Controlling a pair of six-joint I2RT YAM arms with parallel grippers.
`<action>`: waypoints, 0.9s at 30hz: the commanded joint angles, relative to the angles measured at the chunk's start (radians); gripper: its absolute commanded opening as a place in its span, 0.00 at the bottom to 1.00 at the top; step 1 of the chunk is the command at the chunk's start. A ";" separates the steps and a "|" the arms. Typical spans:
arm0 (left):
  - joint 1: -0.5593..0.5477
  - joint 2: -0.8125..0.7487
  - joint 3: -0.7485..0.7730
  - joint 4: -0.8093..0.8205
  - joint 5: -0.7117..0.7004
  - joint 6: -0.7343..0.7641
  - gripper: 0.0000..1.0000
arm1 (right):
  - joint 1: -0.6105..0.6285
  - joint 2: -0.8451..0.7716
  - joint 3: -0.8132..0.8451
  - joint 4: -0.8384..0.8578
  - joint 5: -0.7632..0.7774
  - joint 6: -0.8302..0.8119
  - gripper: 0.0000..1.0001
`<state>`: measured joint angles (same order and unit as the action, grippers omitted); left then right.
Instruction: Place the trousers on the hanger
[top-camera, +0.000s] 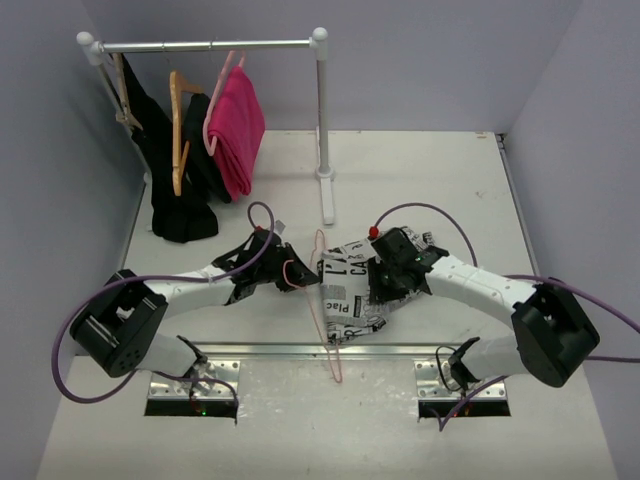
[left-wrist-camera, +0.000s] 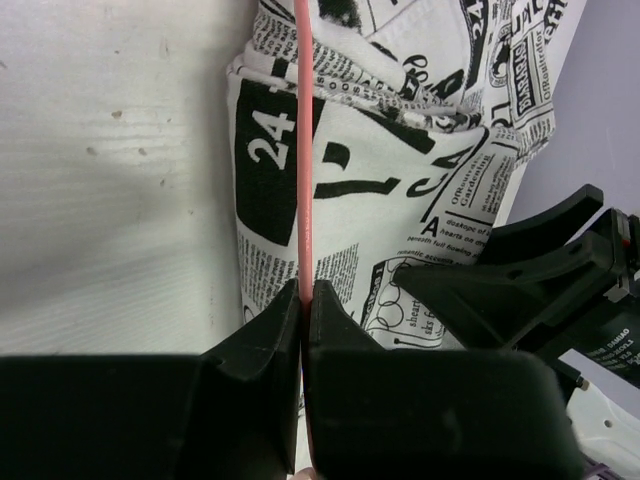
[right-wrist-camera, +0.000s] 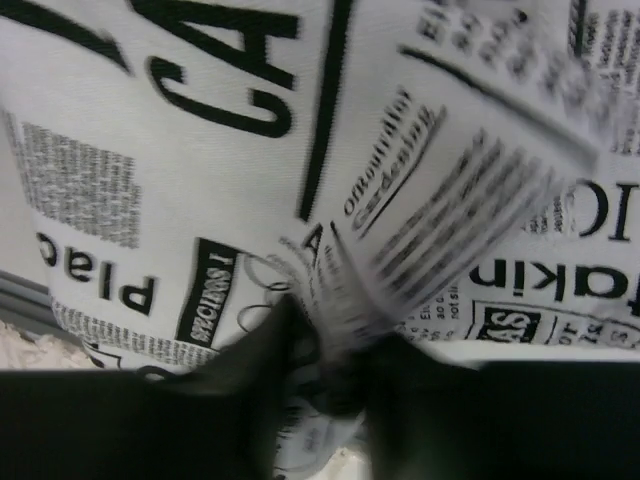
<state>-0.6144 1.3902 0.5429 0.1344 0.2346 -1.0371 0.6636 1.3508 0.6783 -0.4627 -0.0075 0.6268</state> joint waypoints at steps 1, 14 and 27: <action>-0.002 -0.060 -0.057 -0.065 -0.070 0.043 0.00 | 0.002 -0.020 0.049 0.078 -0.080 -0.126 0.02; -0.002 -0.161 -0.112 -0.258 -0.335 0.001 0.00 | 0.022 -0.038 0.669 -0.510 -0.103 -0.306 0.00; 0.001 -0.174 -0.098 -0.363 -0.448 0.070 0.00 | -0.261 0.042 0.659 -0.577 0.297 -0.330 0.00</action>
<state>-0.6289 1.2040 0.4843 0.0037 -0.0109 -1.0692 0.5694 1.4203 1.3093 -0.9995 0.0623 0.3333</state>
